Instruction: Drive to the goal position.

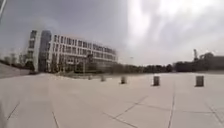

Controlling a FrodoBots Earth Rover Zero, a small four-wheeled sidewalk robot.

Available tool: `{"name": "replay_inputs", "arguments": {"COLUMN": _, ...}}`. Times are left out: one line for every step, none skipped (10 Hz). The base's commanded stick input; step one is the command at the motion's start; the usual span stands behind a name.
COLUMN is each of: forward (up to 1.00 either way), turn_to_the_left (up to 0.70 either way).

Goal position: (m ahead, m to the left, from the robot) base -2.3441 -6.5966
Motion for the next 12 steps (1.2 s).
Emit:
{"name": "replay_inputs", "arguments": {"forward": 0.0, "turn_to_the_left": -0.45}}
{"name": "replay_inputs", "arguments": {"forward": 0.0, "turn_to_the_left": -0.45}}
{"name": "replay_inputs", "arguments": {"forward": 0.0, "turn_to_the_left": -0.45}}
{"name": "replay_inputs", "arguments": {"forward": 0.0, "turn_to_the_left": -0.45}}
{"name": "replay_inputs", "arguments": {"forward": 0.0, "turn_to_the_left": -0.45}}
{"name": "replay_inputs", "arguments": {"forward": 0.0, "turn_to_the_left": -0.45}}
{"name": "replay_inputs", "arguments": {"forward": 0.0, "turn_to_the_left": -0.45}}
{"name": "replay_inputs", "arguments": {"forward": 0.0, "turn_to_the_left": -0.45}}
{"name": "replay_inputs", "arguments": {"forward": 0.0, "turn_to_the_left": -0.45}}
{"name": "replay_inputs", "arguments": {"forward": 0.0, "turn_to_the_left": -0.45}}
{"name": "replay_inputs", "arguments": {"forward": 0.0, "turn_to_the_left": -0.45}}
{"name": "replay_inputs", "arguments": {"forward": 0.0, "turn_to_the_left": -0.45}}
